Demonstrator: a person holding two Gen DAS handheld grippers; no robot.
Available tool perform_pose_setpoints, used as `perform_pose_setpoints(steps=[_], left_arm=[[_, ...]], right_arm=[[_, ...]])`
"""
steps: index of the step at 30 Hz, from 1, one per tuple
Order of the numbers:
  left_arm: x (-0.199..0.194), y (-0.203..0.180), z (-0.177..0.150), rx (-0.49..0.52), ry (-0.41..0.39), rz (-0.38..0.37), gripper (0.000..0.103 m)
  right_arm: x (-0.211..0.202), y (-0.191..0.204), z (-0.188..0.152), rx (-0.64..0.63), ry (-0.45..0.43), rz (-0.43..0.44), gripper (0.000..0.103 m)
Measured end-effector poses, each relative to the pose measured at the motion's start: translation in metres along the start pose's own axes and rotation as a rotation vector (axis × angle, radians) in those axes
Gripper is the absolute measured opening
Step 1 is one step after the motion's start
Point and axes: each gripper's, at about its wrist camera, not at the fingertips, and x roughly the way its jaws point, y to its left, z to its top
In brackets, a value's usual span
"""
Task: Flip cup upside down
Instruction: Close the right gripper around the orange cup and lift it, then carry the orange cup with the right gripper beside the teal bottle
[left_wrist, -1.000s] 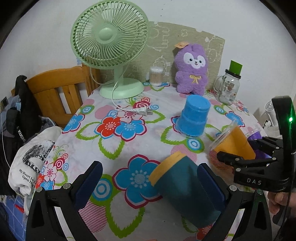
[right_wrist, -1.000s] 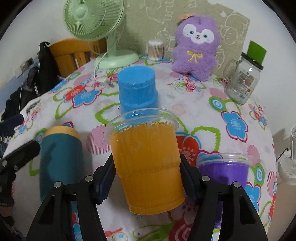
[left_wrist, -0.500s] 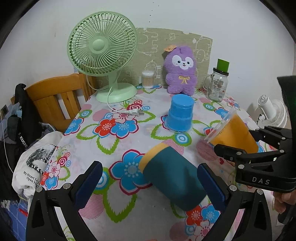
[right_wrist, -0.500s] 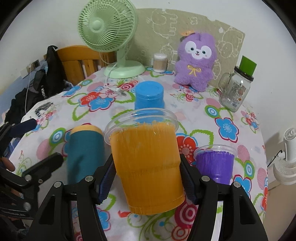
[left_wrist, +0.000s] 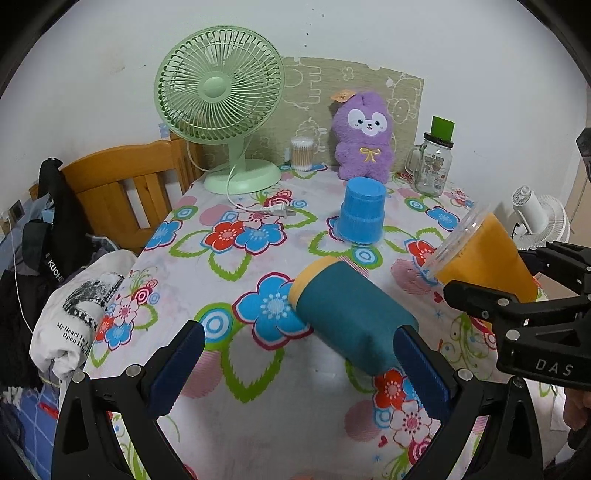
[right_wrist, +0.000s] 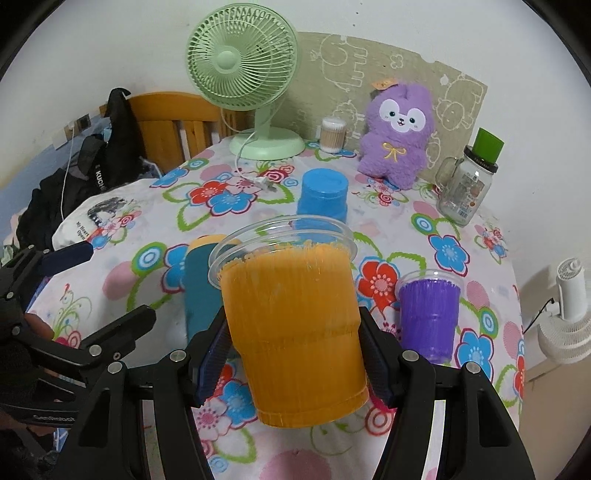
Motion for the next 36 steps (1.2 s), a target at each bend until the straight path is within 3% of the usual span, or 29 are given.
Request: perform_pose_setpoints(steps=[18, 36], left_arm=[[-0.022, 0.000, -0.041, 0.001, 0.039, -0.014, 0.103], [-0.028, -0.009, -0.086, 0.005, 0.119, -0.026, 0.103]], right_arm=[[-0.015, 0.021, -0.038, 0.046, 0.036, 0.004, 0.068], [0.011, 0.033, -0.083, 0.104, 0.124, 0.024, 0.068]])
